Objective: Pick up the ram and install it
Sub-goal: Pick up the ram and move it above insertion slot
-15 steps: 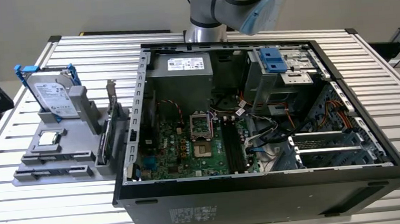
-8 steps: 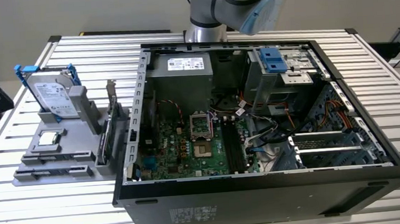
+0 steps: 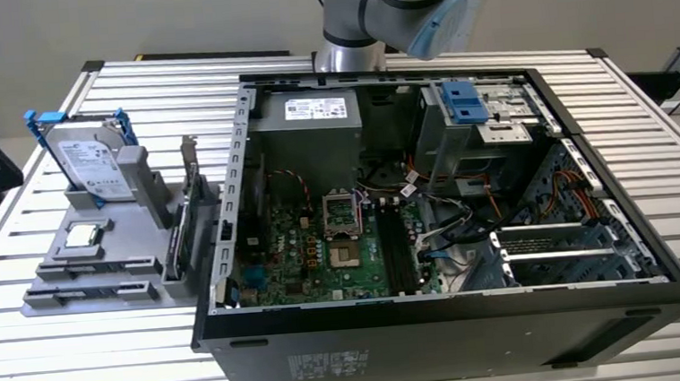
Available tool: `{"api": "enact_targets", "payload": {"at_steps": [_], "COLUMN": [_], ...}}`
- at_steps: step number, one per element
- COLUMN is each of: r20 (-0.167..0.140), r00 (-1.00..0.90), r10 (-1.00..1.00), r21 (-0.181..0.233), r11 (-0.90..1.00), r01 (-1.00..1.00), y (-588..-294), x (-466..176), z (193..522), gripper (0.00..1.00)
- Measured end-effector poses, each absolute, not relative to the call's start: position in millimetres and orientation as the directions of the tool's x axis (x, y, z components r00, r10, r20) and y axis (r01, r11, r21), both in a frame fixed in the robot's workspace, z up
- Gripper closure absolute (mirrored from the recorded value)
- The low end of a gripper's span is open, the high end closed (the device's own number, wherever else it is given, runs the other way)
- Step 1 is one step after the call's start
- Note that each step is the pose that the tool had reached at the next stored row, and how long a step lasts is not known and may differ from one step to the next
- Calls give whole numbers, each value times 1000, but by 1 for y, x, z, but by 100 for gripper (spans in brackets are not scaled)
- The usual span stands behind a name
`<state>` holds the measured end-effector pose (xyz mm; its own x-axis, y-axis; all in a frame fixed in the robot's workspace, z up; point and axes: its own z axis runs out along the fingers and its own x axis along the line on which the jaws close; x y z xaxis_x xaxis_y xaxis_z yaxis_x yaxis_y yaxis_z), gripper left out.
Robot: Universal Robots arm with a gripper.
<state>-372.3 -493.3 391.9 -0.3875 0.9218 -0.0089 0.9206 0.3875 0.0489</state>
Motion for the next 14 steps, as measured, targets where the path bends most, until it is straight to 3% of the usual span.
{"api": "enact_targets", "payload": {"at_steps": [14], "r20": [-9], "r00": [-247], "r10": [969], "r21": [48], "r11": [247], "r01": [968], "y": [-493], "x": [-372], "z": [392], "gripper": [100]}}
